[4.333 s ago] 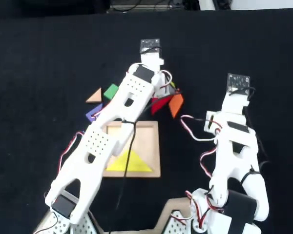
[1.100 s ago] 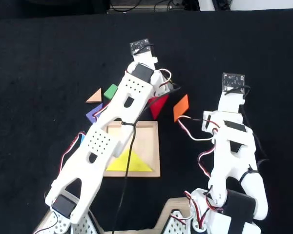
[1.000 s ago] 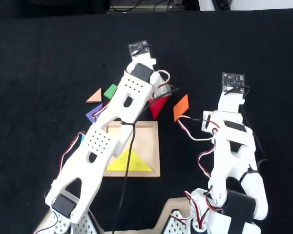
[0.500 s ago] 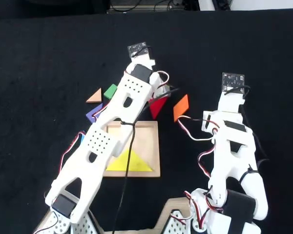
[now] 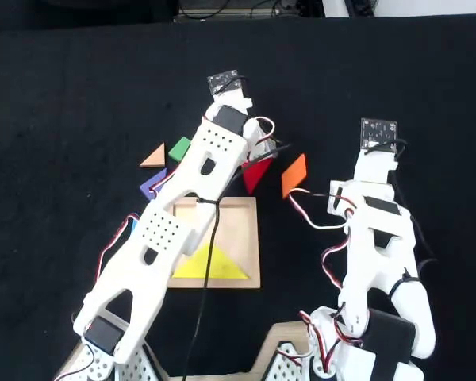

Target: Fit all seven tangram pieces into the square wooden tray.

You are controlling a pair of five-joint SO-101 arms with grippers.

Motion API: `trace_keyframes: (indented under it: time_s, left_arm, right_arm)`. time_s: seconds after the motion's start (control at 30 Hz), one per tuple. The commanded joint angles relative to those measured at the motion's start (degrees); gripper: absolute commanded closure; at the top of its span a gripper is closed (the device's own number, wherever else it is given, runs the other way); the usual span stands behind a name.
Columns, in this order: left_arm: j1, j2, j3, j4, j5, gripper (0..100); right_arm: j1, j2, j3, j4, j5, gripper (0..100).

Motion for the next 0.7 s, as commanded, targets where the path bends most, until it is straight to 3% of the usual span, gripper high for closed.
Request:
trace_keyframes:
  time_s: [0.0, 0.23, 0.67]
  left_arm:
    - [-0.4, -1.1, -0.1, -0.4, 0.1, 70]
    - [1.9, -1.1, -0.1, -0.4, -2.2, 70]
    - [-1.7, -1.1, 0.0, 6.1, -2.5, 72]
  right_arm:
    - [-1.0, 0.3, -2.2, -0.9, 0.9, 98.7]
    - [-1.0, 0.3, -2.2, -0.9, 0.9, 98.7]
    - [-1.0, 0.3, -2.2, -0.9, 0.9, 98.7]
